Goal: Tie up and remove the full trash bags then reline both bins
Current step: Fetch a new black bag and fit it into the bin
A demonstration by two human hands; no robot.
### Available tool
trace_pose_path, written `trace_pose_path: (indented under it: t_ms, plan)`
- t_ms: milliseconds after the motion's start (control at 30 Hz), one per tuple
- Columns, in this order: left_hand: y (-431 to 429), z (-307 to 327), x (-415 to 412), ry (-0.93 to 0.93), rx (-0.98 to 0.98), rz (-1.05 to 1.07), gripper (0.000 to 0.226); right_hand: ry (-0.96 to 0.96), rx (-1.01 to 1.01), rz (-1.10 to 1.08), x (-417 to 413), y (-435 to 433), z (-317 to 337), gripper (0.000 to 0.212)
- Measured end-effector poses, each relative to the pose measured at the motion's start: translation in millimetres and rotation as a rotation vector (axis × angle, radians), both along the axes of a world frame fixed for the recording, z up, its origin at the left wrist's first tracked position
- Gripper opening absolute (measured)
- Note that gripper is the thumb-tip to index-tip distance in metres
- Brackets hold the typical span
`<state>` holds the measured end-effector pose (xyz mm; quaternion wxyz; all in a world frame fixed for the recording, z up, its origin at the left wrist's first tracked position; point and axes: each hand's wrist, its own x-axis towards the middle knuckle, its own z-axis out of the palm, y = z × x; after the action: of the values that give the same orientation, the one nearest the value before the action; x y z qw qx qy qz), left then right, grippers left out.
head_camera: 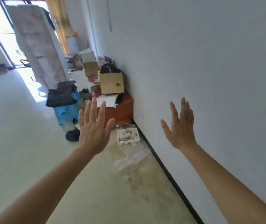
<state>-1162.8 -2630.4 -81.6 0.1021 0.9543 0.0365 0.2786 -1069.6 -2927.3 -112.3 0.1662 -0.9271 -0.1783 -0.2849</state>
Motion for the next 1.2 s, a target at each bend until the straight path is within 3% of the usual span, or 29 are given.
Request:
trace_pose_path:
  t_ms: [300, 700, 933, 1200]
  plan:
    - [220.5, -17.9, 54.4, -0.025, -0.055, 0.337, 0.064, 0.101, -0.056, 0.346, 132.0, 287.0, -16.0, 0.075]
    - [450.6, -29.5, 258.2, 0.09, 0.023, 0.591, 0.064, 0.18, -0.089, 0.616, 384.4, 593.1, -24.7, 0.075]
    - [604.2, -44.4, 292.5, 0.131, 0.015, 0.751, 0.066, 0.214, -0.176, 0.84, 439.3, 796.2, -32.3, 0.076]
    - [830.1, -83.4, 364.7, 0.237, -0.016, 0.78, 0.07, 0.184, -0.352, 0.804, 522.3, 1003.3, -78.2, 0.084]
